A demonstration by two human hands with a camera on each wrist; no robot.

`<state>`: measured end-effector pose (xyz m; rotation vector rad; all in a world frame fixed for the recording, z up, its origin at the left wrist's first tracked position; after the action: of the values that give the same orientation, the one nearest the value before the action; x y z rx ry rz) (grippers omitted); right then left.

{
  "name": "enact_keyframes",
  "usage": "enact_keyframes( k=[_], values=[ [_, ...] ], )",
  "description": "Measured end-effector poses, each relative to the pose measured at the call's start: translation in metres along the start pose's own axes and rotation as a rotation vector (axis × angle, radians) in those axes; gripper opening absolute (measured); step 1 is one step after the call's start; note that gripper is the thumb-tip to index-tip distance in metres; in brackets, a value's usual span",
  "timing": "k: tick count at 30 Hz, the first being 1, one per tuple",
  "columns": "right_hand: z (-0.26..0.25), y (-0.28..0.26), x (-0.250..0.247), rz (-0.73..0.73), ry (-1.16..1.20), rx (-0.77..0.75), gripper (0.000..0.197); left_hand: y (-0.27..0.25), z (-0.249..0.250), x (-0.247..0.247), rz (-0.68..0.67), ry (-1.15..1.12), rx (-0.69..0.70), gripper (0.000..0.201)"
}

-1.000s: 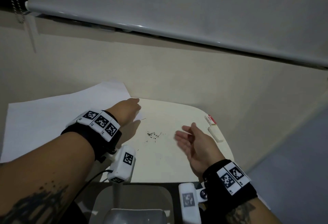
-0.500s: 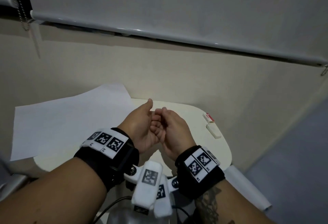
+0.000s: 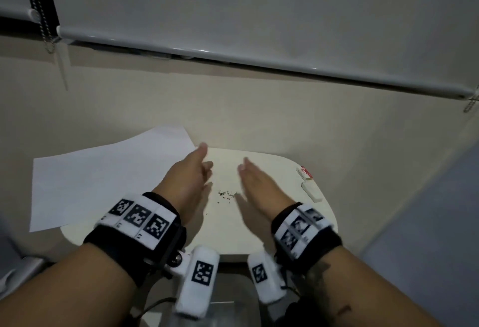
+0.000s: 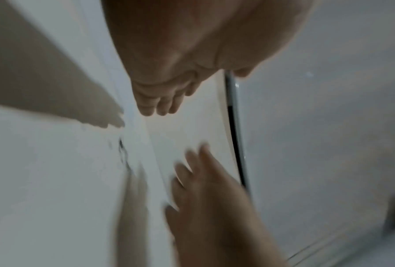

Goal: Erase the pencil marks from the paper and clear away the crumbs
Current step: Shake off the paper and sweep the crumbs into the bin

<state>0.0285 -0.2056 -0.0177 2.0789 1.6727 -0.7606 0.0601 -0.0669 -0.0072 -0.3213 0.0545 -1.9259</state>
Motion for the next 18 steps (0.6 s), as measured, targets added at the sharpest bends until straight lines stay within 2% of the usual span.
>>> enact_keyframes(
  k=[2, 4, 7, 9, 12, 15, 18],
  values=[
    [0.014, 0.002, -0.026, 0.007, -0.117, 0.136, 0.052, 0.002, 0.018, -0.016, 0.094, 0.515, 0.136, 0.051],
    [0.02, 0.004, -0.045, -0.008, -0.233, 0.208, 0.053, 0.009, 0.013, -0.015, 0.01, 0.9, 0.131, 0.054],
    [0.037, -0.006, -0.045, -0.115, -0.384, 0.301, 0.064, 0.018, -0.018, -0.008, -0.19, 1.341, 0.001, 0.051],
    [0.067, -0.012, -0.036, -0.146, -0.469, 0.37, 0.077, 0.027, -0.031, -0.004, -0.23, 1.472, -0.007, 0.045],
    [0.091, -0.024, -0.011, -0.144, -0.63, 0.4, 0.093, 0.044, -0.042, 0.005, -0.195, 1.599, 0.096, 0.058],
    [0.065, -0.041, 0.024, -0.171, -0.567, 0.185, 0.082, 0.048, -0.052, 0.02, -0.176, 1.628, 0.144, 0.069],
    [0.044, -0.045, 0.041, -0.255, -0.337, -0.006, 0.075, 0.04, -0.061, 0.035, -0.235, 1.648, 0.169, 0.067]
  ],
)
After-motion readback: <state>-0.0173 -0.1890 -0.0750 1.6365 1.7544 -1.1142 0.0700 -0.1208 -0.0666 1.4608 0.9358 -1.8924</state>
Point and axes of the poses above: each hand's wrist, its own y-axis towards the middle knuckle, its own x-axis out of the palm, z = x × y, the point moved 9 cm from there along y, towards the middle knuckle, and after that the axes turned 4 degrees about y, right-handed, at the moved point
